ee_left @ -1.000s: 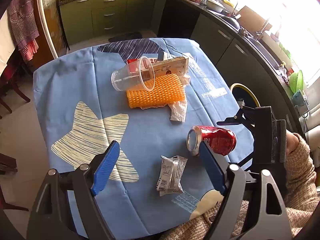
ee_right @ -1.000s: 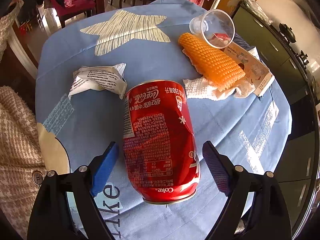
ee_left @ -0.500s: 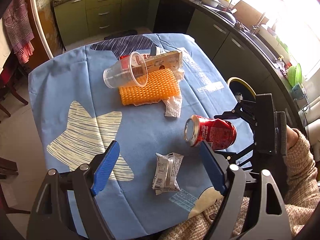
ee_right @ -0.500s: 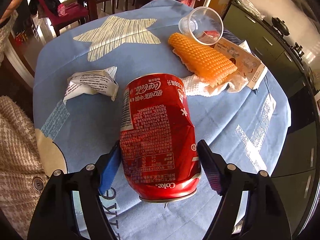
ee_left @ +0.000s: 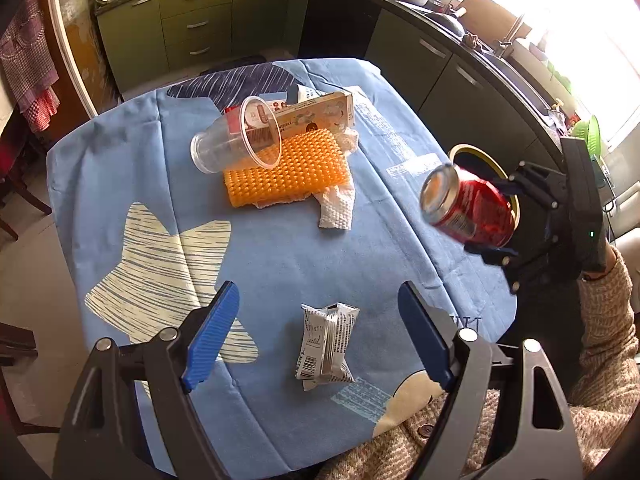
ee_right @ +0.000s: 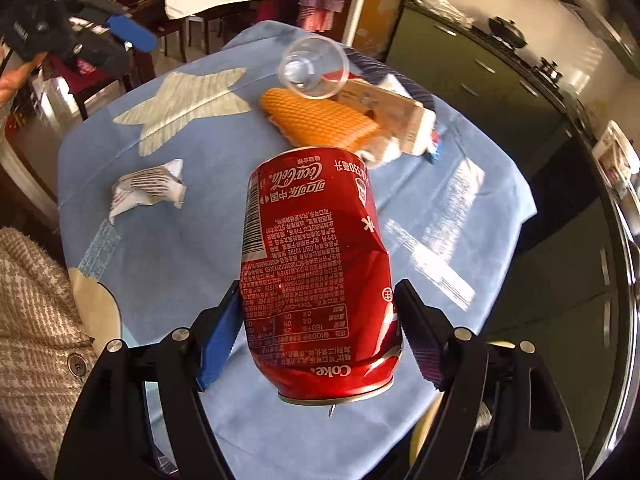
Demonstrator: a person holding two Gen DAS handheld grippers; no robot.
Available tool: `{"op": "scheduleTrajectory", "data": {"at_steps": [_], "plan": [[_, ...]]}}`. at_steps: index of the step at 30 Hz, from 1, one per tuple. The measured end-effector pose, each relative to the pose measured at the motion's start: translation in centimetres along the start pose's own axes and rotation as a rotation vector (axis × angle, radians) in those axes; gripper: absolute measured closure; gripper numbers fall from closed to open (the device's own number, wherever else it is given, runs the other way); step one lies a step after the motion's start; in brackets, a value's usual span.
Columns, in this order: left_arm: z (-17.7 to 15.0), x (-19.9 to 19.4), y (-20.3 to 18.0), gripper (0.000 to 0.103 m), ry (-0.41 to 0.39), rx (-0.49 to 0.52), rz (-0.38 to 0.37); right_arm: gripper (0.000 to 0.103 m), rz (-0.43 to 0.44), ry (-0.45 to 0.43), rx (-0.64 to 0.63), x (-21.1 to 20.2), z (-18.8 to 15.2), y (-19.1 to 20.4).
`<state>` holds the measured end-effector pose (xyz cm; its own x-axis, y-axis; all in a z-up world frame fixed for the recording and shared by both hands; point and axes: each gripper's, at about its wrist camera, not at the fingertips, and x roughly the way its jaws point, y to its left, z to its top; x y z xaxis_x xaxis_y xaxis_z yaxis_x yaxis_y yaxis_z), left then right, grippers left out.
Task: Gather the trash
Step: 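Carry the cola can over the bin and release it with the right tool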
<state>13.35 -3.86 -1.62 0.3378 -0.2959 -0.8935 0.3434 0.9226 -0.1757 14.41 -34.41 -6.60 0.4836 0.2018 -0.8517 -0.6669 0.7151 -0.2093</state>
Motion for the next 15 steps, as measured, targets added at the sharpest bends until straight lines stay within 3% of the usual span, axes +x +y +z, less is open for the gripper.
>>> {"op": "scheduleTrajectory", "data": {"at_steps": [6,11,15], "plan": [[0.0,1.0,-0.8,0.025,0.015,0.018,-0.014,0.028,-0.175,0.120,0.268,0.3,-6.2,-9.7],[0.2,1.5,-1.6,0.025,0.031,0.040,-0.016,0.028,-0.232,0.231,0.446,3.0,-11.3,-15.2],[0.1,1.5,-2.1,0.025,0.039,0.050,-0.010,0.028,-0.230,0.294,0.532,5.7,-13.6,-17.7]]}}
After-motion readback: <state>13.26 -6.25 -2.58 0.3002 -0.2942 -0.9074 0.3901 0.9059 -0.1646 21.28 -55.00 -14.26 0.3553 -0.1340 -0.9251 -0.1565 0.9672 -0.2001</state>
